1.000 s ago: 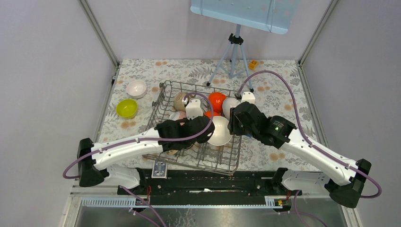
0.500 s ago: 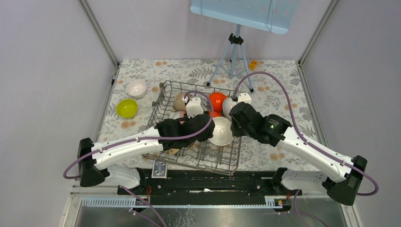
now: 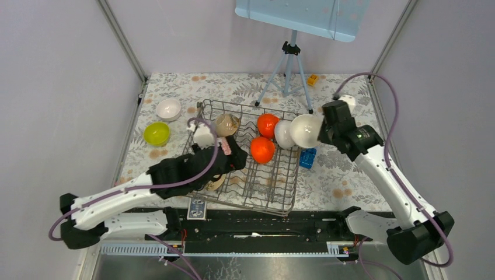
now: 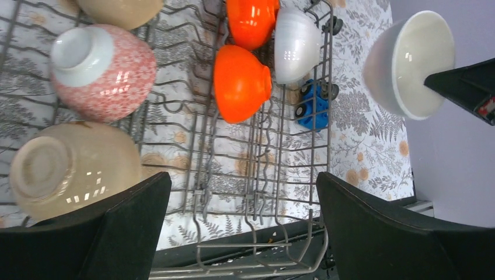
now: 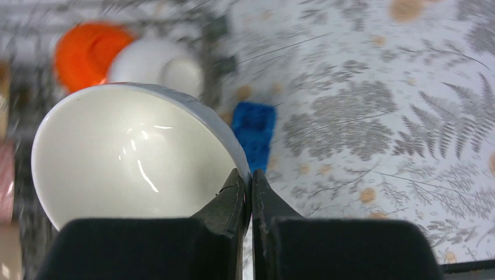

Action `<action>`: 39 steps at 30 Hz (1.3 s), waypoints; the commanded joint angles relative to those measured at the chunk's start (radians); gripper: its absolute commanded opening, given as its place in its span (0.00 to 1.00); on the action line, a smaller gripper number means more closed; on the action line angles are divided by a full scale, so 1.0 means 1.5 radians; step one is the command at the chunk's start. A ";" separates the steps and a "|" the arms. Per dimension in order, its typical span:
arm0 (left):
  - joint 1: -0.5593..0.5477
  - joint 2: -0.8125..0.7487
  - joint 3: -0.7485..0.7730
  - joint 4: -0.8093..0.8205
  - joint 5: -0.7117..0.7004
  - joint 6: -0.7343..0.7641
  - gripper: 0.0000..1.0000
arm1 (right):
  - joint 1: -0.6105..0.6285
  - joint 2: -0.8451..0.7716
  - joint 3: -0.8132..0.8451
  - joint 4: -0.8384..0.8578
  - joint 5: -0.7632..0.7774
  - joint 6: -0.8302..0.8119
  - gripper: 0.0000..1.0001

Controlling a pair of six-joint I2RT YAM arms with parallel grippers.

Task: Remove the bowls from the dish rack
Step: Place the bowl at the center of the board.

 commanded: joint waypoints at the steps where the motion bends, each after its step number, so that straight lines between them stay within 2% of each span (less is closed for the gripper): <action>1: 0.004 -0.109 -0.074 0.036 -0.056 0.014 0.99 | -0.153 -0.023 -0.046 0.090 -0.010 0.048 0.00; 7: 0.004 -0.249 -0.190 0.072 -0.074 -0.001 0.99 | -0.284 0.047 -0.085 0.184 0.026 0.141 0.00; 10: 0.004 -0.273 -0.201 0.031 -0.086 -0.035 0.99 | -0.350 0.142 -0.047 0.205 0.025 0.166 0.00; 12: 0.004 -0.274 -0.200 0.003 -0.087 -0.046 0.99 | -0.367 0.203 -0.011 0.210 0.032 0.168 0.00; 14: 0.004 -0.275 -0.199 -0.014 -0.085 -0.056 0.99 | -0.382 0.251 0.004 0.249 -0.005 0.156 0.00; 20: 0.004 -0.282 -0.203 -0.032 -0.081 -0.060 0.99 | -0.393 0.408 0.129 0.228 -0.033 0.142 0.00; 28: 0.004 -0.272 -0.213 -0.031 -0.091 -0.069 0.99 | -0.403 0.527 0.255 0.187 -0.056 0.138 0.00; 39: 0.004 -0.239 -0.218 -0.016 -0.079 -0.052 0.99 | -0.408 0.608 0.337 0.163 -0.075 0.104 0.00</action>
